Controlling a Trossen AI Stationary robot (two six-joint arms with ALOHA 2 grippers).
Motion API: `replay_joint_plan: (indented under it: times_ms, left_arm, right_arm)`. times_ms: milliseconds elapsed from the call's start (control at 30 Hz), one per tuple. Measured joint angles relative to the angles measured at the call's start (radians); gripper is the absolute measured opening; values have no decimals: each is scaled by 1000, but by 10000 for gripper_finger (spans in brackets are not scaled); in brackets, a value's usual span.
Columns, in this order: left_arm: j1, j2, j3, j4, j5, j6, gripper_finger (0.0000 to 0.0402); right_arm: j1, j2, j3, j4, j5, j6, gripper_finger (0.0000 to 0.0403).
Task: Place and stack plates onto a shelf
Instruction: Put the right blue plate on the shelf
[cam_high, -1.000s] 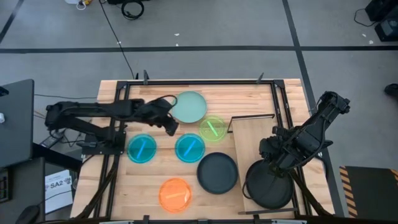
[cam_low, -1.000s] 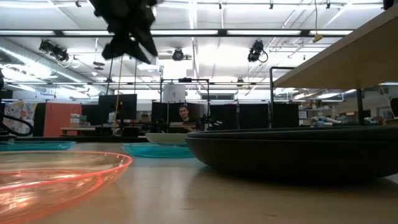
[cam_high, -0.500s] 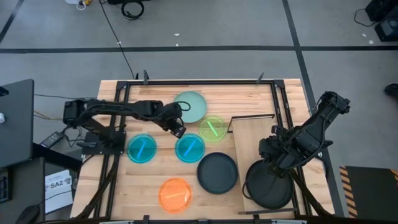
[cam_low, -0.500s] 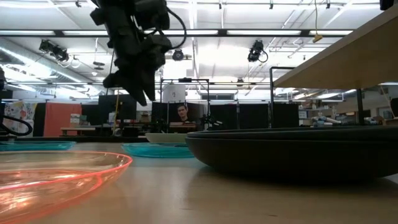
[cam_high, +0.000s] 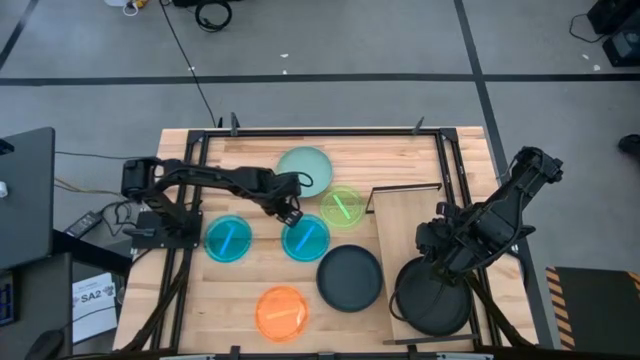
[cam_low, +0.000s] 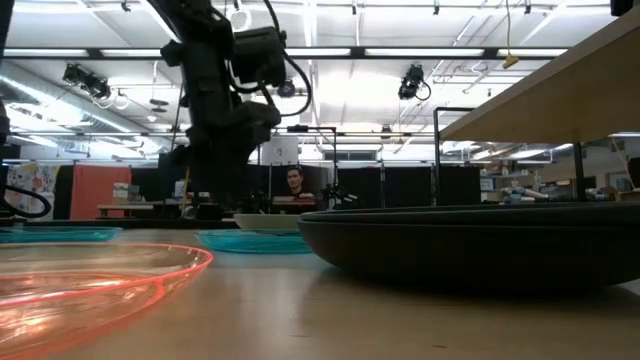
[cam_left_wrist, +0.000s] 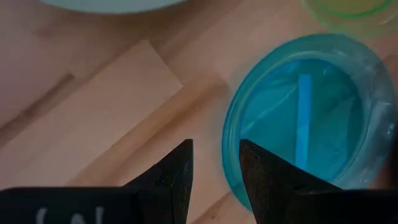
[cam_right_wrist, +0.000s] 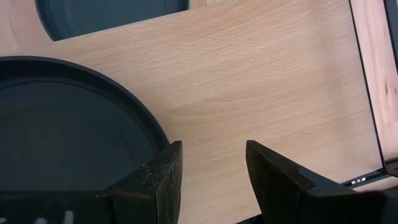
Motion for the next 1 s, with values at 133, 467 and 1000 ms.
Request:
replay_joint_plan:
  times_ms: [133,467,1000]
  left_arm:
    - [-1,35,0,7,28,0,137]
    - [0,83,0,35,63,-5,137]
    - [-23,136,-1,74,87,-33,128]
  right_arm:
    - [0,0,0,1,0,0,183]
    - [0,0,0,10,0,0,183]
    - [0,0,0,15,-3,0,183]
